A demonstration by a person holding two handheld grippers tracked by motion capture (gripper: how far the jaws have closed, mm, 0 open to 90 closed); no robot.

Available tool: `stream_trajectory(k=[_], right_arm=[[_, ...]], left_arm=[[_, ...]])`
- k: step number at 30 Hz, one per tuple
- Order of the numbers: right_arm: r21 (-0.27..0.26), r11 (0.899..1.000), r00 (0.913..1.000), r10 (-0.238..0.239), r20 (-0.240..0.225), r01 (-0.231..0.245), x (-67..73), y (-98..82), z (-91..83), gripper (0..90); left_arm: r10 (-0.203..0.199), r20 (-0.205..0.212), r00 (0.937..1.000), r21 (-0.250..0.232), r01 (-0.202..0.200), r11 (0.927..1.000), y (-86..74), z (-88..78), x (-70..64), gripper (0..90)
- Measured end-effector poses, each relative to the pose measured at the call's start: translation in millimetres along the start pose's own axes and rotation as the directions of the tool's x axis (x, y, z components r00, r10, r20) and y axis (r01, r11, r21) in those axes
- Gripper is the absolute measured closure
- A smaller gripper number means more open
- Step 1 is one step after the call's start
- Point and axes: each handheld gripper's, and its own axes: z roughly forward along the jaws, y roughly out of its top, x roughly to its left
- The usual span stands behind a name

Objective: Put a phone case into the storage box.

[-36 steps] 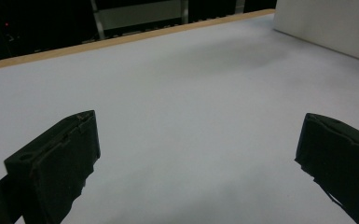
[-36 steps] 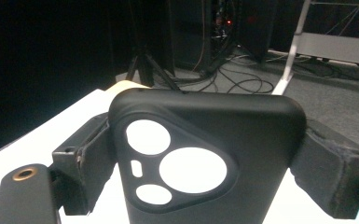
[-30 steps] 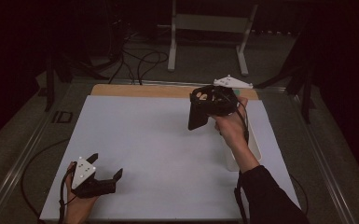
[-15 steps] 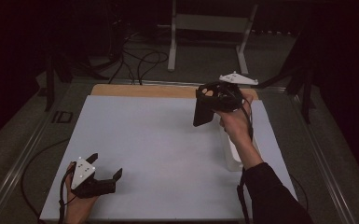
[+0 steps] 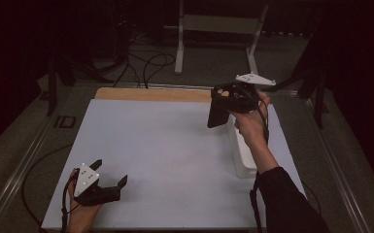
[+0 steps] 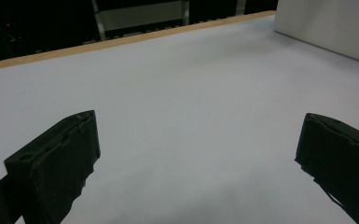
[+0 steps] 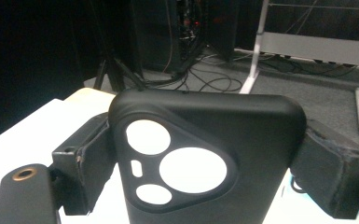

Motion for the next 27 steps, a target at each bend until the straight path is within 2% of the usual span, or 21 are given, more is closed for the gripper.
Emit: stream_trajectory(k=[14,27], right_arm=[[-0.006,1.000,0.9981,0.007,0.062,-0.006,-16.0,4.3,1.5,14.1],[-0.004,1.000,0.9926,0.027,0.119,-0.027,-36.1,6.6,0.2,14.0]], left_arm=[[-0.003,-0.001,1.0000,-0.002,0.003,1.0000,-0.1,0.1,0.0,0.2],[-0.002,0.001,1.0000,-0.001,0.002,1.0000,0.1,0.4,-0.2,0.2]])
